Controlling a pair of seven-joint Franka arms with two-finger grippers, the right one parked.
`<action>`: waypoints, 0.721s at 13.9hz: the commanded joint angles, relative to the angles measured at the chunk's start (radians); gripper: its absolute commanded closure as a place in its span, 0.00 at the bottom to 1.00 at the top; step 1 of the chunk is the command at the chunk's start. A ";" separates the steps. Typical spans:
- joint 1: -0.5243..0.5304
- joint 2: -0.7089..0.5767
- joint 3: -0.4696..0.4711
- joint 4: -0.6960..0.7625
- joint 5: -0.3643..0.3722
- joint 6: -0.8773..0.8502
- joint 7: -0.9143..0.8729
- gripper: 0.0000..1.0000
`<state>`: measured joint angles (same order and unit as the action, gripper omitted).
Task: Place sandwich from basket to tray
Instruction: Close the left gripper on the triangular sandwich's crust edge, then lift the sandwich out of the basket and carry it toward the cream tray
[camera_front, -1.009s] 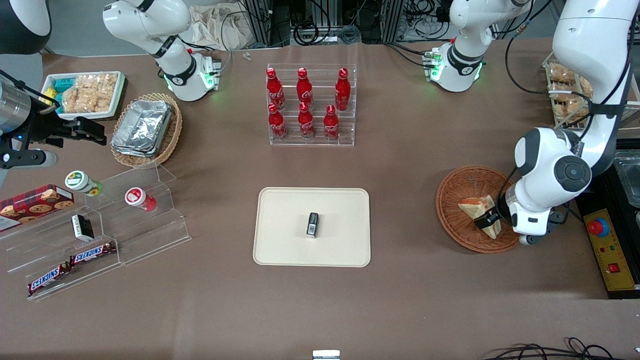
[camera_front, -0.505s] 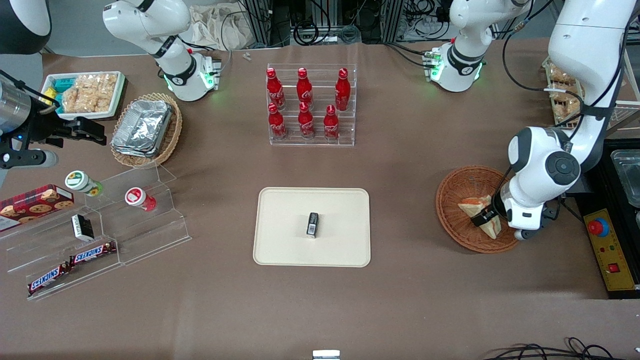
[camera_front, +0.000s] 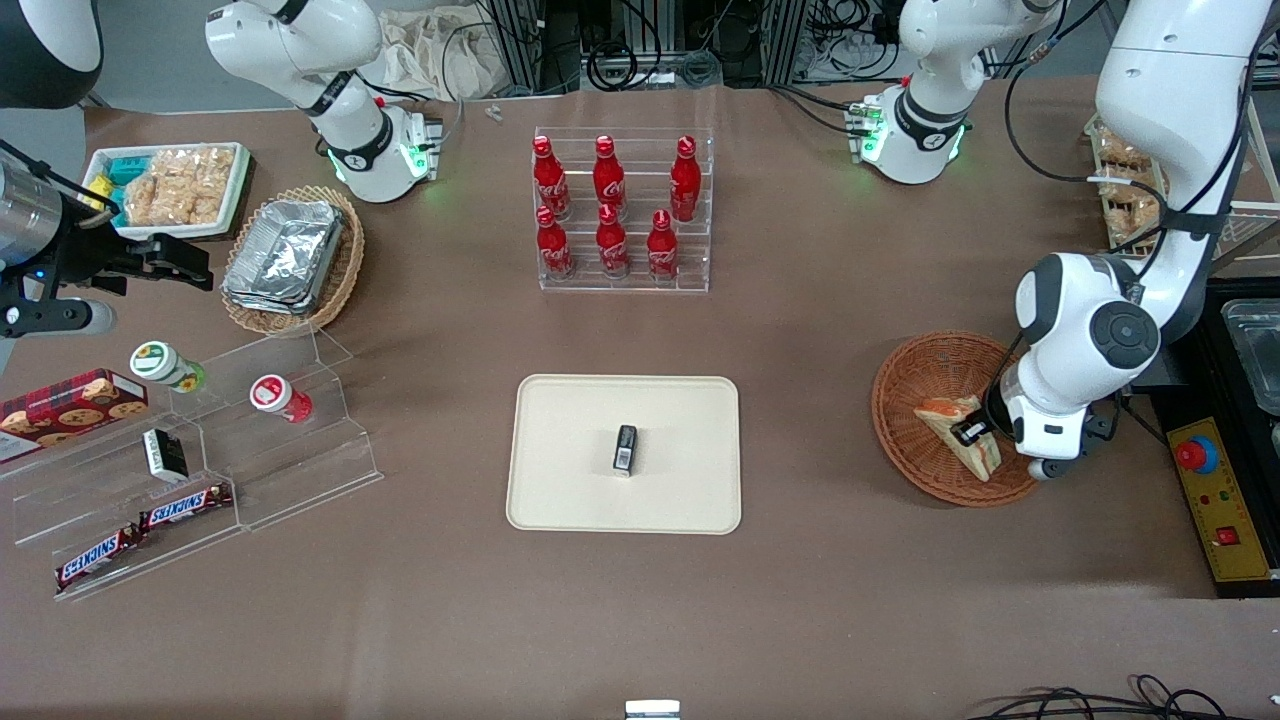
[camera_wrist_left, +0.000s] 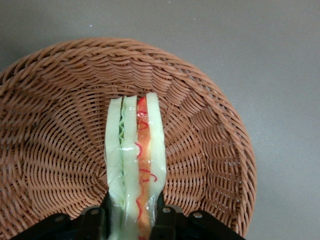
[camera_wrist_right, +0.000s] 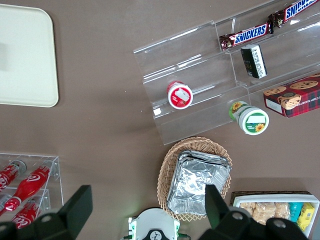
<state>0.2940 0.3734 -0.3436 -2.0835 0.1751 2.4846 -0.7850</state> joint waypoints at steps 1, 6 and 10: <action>0.002 -0.060 -0.006 -0.021 0.020 0.002 0.022 1.00; -0.007 -0.169 -0.032 0.098 0.011 -0.269 0.232 1.00; -0.009 -0.144 -0.159 0.417 -0.003 -0.631 0.336 1.00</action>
<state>0.2898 0.1949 -0.4416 -1.8379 0.1744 2.0198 -0.4830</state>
